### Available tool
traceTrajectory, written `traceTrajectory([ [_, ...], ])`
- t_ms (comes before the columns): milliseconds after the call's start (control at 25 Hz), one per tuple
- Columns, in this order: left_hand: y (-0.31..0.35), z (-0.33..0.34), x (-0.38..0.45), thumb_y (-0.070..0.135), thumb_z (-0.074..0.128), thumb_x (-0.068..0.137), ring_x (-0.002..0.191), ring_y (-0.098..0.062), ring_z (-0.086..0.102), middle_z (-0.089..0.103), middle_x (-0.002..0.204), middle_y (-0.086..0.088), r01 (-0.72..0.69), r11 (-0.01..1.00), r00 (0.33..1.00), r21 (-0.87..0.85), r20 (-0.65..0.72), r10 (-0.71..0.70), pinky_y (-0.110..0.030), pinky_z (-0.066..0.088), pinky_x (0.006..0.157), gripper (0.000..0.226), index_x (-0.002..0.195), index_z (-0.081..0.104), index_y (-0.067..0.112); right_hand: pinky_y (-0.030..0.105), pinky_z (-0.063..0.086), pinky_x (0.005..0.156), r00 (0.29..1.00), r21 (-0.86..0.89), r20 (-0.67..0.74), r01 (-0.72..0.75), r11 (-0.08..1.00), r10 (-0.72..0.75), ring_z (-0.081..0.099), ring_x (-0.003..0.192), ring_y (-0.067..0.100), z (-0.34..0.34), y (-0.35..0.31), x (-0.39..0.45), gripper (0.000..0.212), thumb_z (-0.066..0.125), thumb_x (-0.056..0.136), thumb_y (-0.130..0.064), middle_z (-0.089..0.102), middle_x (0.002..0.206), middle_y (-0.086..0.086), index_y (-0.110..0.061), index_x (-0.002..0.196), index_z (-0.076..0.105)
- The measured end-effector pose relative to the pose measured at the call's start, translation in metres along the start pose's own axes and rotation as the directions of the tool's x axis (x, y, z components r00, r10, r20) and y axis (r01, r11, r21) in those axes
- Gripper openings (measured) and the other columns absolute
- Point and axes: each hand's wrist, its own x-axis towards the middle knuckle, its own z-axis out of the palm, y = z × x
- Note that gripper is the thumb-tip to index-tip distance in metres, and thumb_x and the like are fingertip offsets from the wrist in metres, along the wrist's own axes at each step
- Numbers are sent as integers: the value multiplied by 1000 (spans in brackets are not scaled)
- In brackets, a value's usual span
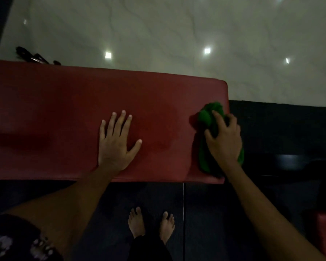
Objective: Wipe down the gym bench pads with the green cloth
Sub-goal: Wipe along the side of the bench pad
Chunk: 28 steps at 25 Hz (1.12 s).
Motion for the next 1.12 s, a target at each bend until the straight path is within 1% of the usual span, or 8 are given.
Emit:
traceTrajectory([
  [120,1,2,1,56,34,87,142,-28,19,29,153,-9,-1,1000,1000,-4,0,1,-48,6,115,73,145,32,12,43,39,96,986,63,-36,-159,985,161,38,124,33,8,-39,63,58,54,89,-44,32,145,14,-25,141,39],
  [280,0,3,1,57,35,86,142,-27,19,29,152,-9,4,1000,1000,-6,6,-4,-47,6,115,74,145,32,12,42,45,87,958,33,50,280,959,-282,47,113,34,19,-74,50,55,61,85,-36,42,138,13,-25,136,47],
  [360,1,2,1,57,35,86,142,-27,19,30,152,-9,8,1000,1000,-14,7,-8,-48,7,115,74,145,33,12,40,48,80,944,49,26,328,944,-329,50,109,35,16,-46,22,56,68,80,-29,46,134,16,-22,133,52],
  [520,-1,3,2,57,36,86,142,-28,20,30,152,-9,-6,1000,1000,-22,-2,6,-47,5,115,74,144,34,11,39,43,87,993,104,-51,-104,989,110,46,116,33,0,-15,55,56,62,84,-31,40,136,15,-22,137,46],
  [600,-3,3,1,57,36,86,142,-27,19,30,152,-9,-9,999,1000,-32,-2,9,-46,4,115,74,144,34,12,39,41,91,983,106,-71,-164,981,172,46,117,33,6,-37,94,57,57,85,-34,41,133,15,-21,139,44],
  [760,-1,3,1,55,33,89,142,-26,18,29,152,-10,-15,999,1000,-33,-10,15,-49,6,115,70,144,33,12,40,42,89,981,60,13,190,980,-191,46,114,33,20,-90,90,58,59,83,-34,44,134,15,-24,139,44],
  [880,-1,2,1,54,31,91,142,-26,17,29,152,-9,-12,999,1000,-51,-5,12,-48,5,115,68,144,33,12,44,49,82,916,33,68,395,918,-396,50,109,37,18,-56,36,61,69,78,-29,46,134,17,-23,136,49],
  [1120,0,1,0,53,30,92,142,-28,19,31,151,-10,-11,997,1000,-79,7,11,-47,4,115,67,143,36,10,39,45,91,992,108,-49,-108,988,114,48,115,33,10,-58,69,56,59,85,-31,36,137,17,-20,137,45],
])
